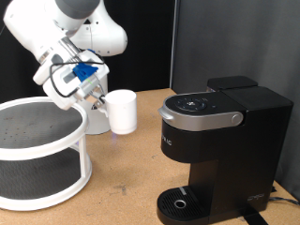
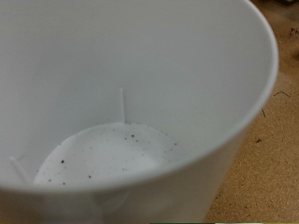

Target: Make a cup of coffee with the keurig machine

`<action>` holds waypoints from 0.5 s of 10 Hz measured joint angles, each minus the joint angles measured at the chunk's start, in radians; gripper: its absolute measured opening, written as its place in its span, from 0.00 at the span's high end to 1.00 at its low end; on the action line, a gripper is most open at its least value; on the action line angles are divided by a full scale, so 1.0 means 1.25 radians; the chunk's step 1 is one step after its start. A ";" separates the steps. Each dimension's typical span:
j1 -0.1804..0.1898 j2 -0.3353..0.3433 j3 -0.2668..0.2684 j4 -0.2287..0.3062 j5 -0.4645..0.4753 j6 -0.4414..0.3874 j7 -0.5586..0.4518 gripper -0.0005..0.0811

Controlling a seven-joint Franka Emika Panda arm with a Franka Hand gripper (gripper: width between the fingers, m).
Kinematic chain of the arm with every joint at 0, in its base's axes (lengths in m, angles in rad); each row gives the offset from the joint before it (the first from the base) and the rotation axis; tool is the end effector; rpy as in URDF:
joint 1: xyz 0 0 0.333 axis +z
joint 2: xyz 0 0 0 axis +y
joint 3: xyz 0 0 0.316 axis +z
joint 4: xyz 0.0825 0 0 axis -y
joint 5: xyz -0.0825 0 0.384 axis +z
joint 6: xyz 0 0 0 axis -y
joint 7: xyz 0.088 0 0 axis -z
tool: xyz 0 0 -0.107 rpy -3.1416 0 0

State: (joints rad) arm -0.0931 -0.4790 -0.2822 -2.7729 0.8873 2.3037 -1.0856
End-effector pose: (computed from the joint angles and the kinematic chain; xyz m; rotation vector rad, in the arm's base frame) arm 0.3476 -0.1107 0.3547 -2.4588 -0.1352 -0.6114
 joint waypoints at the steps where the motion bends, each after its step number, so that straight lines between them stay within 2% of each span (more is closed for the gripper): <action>1: 0.014 0.022 0.011 -0.003 0.018 0.030 -0.007 0.91; 5: 0.069 0.118 0.030 -0.003 0.126 0.119 -0.092 0.91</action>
State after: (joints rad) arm -0.0065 -0.3316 -0.2453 -2.7766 1.0446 2.4530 -1.2008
